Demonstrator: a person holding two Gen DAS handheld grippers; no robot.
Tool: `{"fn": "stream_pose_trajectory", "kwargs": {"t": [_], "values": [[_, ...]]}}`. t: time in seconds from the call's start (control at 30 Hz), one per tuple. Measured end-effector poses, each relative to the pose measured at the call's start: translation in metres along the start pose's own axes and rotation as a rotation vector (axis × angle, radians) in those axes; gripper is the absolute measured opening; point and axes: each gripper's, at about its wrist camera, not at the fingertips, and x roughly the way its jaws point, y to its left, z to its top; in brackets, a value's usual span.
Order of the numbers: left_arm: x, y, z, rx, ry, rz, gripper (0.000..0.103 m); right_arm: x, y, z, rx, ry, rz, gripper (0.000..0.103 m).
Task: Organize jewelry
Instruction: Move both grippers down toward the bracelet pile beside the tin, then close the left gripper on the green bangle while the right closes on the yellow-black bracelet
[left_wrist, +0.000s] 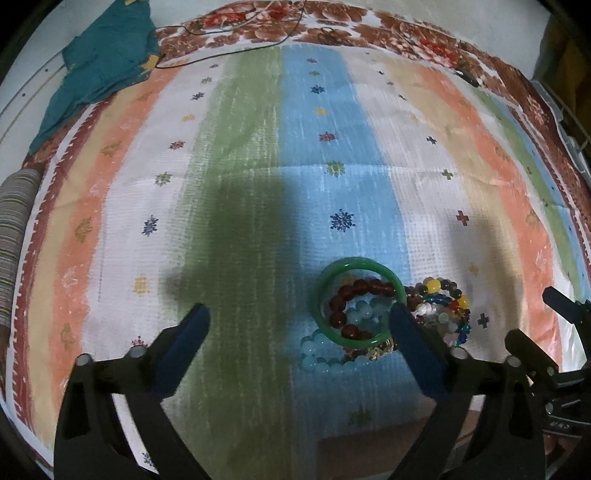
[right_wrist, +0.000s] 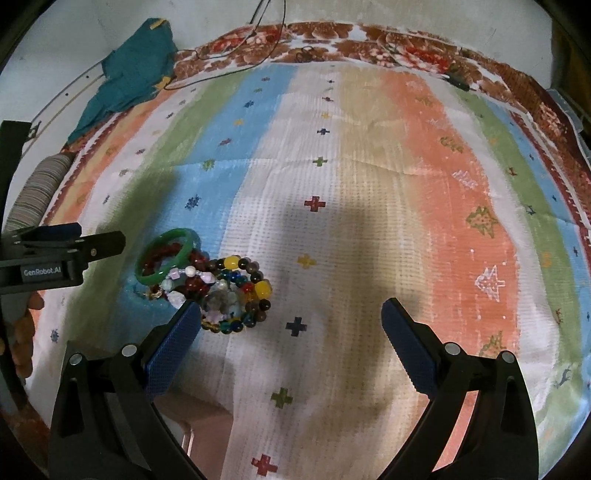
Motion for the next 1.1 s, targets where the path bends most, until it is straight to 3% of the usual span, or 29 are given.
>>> {"fn": "stream_pose_trajectory", "kwargs": {"t": [0.27,0.37,0.47,0.73,0.9,1.1], "values": [[0.015,0.003,0.003,0.004,0.036,-0.005,0.072,0.017,0.003,0.008,0.009,0.022,0.001,0.099],[0.02,0.004,0.004,0.004,0.044,0.003,0.07,0.022,0.006,0.01,0.003,0.031,-0.005,0.099],[0.025,0.003,0.004,0.011,0.057,0.009,0.069,0.028,0.007,0.011,0.0,0.045,-0.007,0.088],[0.041,0.004,0.004,0.021,0.091,0.038,0.067,0.041,0.006,0.015,0.031,0.07,0.008,0.088],[0.045,0.007,0.005,0.025,0.093,0.045,0.065,0.052,0.004,0.016,0.028,0.091,-0.019,0.074],[0.058,0.009,0.003,0.043,0.122,0.058,0.062,0.063,0.003,0.014,0.022,0.104,-0.038,0.069]]}}
